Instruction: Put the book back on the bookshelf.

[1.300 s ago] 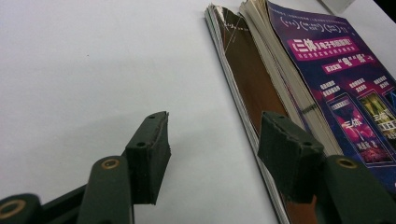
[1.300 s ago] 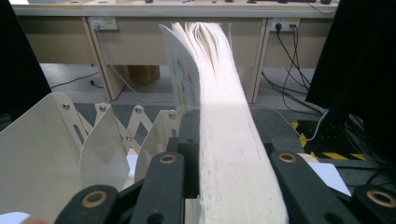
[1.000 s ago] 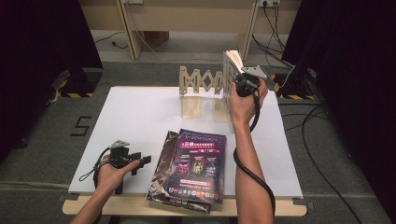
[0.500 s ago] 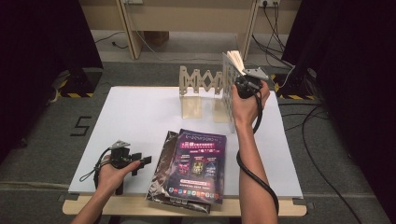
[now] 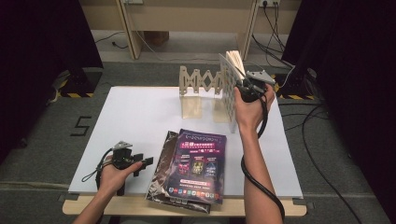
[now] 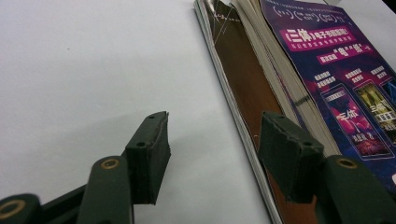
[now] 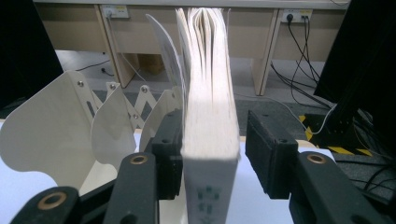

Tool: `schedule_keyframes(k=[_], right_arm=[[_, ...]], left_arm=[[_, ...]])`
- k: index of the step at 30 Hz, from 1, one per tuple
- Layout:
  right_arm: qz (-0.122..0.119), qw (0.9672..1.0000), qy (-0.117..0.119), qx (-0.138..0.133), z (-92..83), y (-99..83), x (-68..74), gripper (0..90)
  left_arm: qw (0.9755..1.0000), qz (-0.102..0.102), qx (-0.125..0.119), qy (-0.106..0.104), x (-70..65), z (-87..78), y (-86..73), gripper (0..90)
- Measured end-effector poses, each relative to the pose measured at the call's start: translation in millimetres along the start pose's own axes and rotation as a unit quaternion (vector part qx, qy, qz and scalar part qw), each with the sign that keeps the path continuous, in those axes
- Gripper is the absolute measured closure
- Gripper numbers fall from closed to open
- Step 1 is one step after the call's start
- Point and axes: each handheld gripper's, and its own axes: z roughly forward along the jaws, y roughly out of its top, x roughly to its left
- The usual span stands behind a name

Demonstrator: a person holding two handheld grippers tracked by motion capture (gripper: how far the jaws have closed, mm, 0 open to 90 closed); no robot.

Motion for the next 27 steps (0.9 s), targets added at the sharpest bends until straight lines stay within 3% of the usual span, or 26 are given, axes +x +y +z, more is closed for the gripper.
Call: schedule_keyframes(k=[27], right_arm=[[0.001, 0.9999, 0.008, -0.011, -23.0, -15.5, 1.8, 57.1]], left_arm=[[1.0, 0.003, -0.001, -0.002, -3.1, -1.9, 1.1, 42.0]])
